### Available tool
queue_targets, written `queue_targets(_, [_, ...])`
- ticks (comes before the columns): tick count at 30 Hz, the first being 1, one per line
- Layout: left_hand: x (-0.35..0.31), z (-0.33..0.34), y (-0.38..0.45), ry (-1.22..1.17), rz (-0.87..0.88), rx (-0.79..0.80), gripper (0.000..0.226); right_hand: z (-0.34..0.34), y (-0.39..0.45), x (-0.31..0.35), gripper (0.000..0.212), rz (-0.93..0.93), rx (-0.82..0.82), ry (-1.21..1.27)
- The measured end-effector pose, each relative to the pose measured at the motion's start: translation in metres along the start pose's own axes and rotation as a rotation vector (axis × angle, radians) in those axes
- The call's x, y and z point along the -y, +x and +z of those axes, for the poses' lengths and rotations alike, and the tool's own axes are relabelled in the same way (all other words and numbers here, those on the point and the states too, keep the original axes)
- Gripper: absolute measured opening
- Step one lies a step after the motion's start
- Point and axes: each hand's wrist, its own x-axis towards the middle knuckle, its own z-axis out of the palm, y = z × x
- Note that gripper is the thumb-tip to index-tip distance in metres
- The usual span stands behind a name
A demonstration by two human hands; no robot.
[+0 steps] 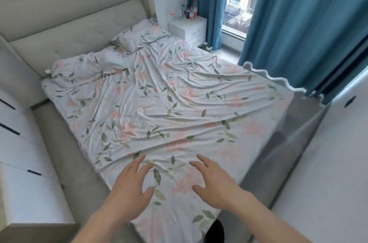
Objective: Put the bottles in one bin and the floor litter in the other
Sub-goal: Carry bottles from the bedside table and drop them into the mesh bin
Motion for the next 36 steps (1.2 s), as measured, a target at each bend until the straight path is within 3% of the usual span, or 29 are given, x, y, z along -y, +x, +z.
queue_targets(9, [-0.107,-0.034,0.076,-0.028,0.000,-0.071,0.061,-0.107,0.027,-0.063,0.070,-0.054,0.004,-0.001])
queue_targets(20, [-0.133,-0.062,0.105,-0.064,0.045,-0.156,0.062,-0.150,0.038,-0.086,0.069,0.013,-0.046,0.024])
queue_targets(28, [-0.124,-0.063,0.110,-0.056,0.133,-0.114,0.060,-0.144,0.031,-0.077,0.069,0.026,-0.077,0.022])
queue_targets(36, [-0.172,-0.073,0.181,-0.039,0.152,-0.122,0.060,-0.216,0.061,-0.131,0.069,0.035,-0.138,0.041])
